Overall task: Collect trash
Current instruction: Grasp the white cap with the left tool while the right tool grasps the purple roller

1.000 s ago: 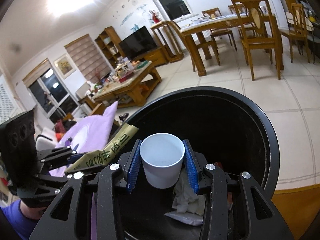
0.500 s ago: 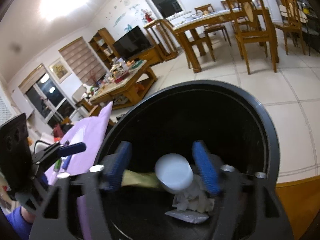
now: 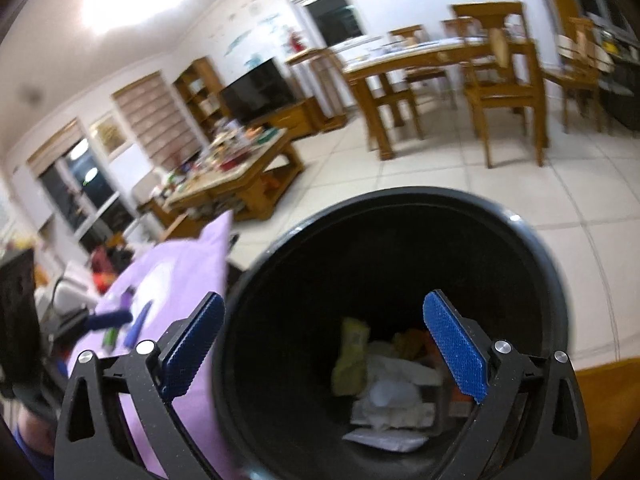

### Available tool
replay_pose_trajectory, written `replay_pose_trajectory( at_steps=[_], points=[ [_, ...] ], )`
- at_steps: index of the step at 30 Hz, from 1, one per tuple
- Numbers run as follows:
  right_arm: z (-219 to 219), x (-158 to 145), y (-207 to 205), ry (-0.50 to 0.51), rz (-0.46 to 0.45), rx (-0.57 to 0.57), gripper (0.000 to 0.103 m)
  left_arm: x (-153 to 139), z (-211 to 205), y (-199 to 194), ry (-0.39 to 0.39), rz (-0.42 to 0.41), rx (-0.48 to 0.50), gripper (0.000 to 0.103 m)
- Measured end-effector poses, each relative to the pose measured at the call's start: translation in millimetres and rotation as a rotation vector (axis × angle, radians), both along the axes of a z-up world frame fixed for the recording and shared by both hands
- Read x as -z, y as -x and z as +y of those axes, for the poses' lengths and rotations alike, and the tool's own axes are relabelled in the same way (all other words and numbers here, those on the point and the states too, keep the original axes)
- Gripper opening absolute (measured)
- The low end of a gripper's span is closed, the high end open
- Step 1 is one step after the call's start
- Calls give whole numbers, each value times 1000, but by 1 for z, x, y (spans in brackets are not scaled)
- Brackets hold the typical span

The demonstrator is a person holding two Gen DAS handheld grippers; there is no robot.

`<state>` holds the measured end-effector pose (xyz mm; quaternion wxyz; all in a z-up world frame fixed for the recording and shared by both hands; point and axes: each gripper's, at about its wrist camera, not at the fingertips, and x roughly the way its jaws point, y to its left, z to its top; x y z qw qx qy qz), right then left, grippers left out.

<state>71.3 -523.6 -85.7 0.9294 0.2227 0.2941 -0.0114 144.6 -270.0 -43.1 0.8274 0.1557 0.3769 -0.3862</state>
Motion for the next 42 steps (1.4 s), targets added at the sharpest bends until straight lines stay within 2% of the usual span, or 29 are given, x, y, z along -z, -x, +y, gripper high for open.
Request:
replay_pose_trajectory(
  at_steps=[6, 9, 13, 15, 21, 25, 28, 30, 33, 35, 42],
  points=[
    [67, -16, -38, 20, 19, -88, 98, -20, 92, -28, 35, -48, -166, 98],
    [108, -24, -61, 50, 31, -154, 98, -24, 144, -52, 57, -53, -286, 98],
    [171, -34, -92, 135, 42, -248, 96, -11, 199, -95, 29, -17, -416, 98],
    [205, -37, -112, 151, 52, -330, 87, 2, 217, -118, 10, 16, -448, 98],
    [291, -26, -162, 239, 130, -487, 68, 29, 228, -161, -41, 59, -451, 97],
    [329, -13, -187, 284, 175, -546, 61, 36, 235, -162, -36, 60, -453, 85],
    [346, 0, -200, 312, 203, -577, 58, 38, 238, -165, -25, 77, -449, 75],
    [354, 5, -206, 313, 213, -595, 54, 38, 239, -167, -26, 71, -456, 72],
    [356, 14, -212, 326, 234, -602, 54, 44, 238, -169, -42, 72, -447, 66],
    [358, 18, -215, 333, 246, -608, 53, 49, 235, -171, -52, 80, -440, 57],
    [366, 25, -222, 367, 267, -615, 38, 48, 237, -180, -39, 61, -476, 41]
  ],
)
